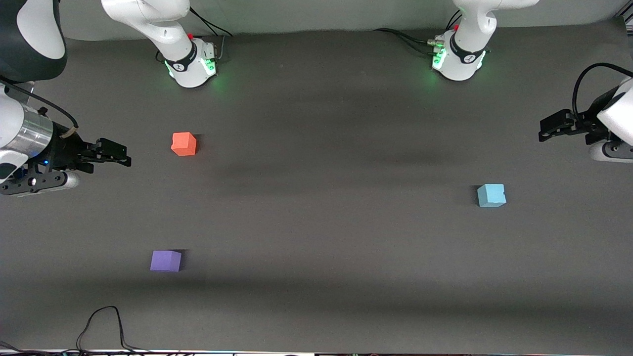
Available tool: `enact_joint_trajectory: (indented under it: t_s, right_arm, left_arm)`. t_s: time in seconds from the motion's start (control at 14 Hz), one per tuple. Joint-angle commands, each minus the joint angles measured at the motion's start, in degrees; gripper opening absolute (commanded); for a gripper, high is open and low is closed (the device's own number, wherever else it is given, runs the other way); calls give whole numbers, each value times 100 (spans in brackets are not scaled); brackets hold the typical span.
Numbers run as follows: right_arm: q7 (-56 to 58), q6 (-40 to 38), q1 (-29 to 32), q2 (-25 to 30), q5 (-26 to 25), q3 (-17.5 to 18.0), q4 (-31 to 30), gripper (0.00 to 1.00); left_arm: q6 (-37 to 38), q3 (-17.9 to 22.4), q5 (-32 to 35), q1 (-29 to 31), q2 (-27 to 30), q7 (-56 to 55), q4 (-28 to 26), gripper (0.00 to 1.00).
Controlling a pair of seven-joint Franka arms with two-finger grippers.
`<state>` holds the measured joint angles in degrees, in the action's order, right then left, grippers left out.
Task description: Place blue block between orange and purple blocks
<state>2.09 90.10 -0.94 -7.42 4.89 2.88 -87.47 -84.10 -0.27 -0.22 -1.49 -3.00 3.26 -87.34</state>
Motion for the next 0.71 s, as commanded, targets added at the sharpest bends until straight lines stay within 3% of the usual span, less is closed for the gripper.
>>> enact_joint_trajectory:
  t_s: [0.0, 0.64]
  right_arm:
    - [90, -81, -29, 12, 65, -16, 54, 100]
    - [81, -98, -29, 258, -23, -25, -113, 100]
  left_arm:
    - [-98, 36, -4, -53, 168, -62, -196, 100]
    - [-63, 53, 224, 8, 361, 394, -319, 100]
